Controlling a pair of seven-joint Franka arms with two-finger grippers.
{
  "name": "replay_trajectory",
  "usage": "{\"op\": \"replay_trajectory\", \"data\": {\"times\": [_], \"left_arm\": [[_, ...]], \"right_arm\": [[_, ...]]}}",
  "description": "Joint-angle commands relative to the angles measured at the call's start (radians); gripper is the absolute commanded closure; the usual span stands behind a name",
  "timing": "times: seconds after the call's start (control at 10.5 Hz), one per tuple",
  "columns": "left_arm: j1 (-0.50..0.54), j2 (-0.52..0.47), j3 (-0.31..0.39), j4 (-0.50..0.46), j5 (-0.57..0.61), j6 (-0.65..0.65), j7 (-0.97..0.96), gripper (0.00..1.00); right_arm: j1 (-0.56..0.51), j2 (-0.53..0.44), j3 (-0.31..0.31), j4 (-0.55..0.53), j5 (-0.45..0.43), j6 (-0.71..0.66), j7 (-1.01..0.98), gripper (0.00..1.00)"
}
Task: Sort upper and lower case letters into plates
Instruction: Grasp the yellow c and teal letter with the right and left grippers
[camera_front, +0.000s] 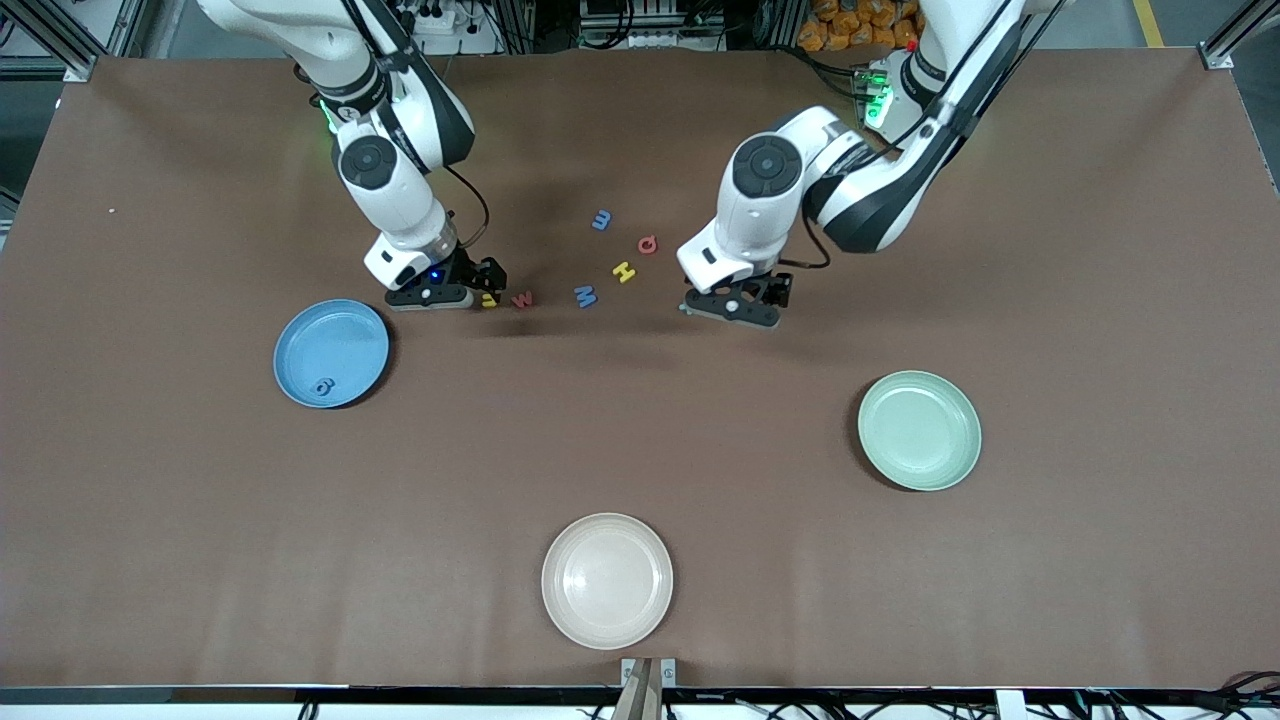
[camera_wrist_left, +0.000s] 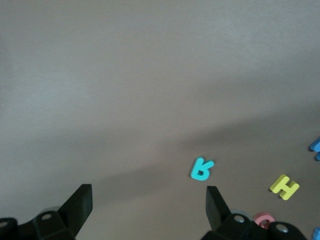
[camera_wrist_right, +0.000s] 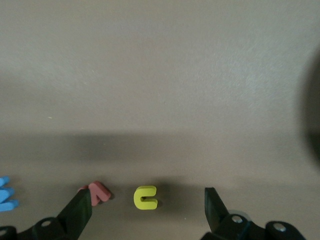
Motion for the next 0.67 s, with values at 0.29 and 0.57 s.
{"op": "replay_trajectory", "data": {"times": [0.29,0.57], "left_arm": [[-0.063,0.109,0.0,0.029,0.109,0.061,-0.123,0.0],[-0.076,0.145,0.0,0.03,0.113,0.09,-0.122,0.03]], "right_arm": [[0.026,0.058,-0.01,-0.001,0.01,0.027,0.008,0.0],[0.086,0.087,-0.012,0.001,0.01,0.027,0.063,0.0]]}}
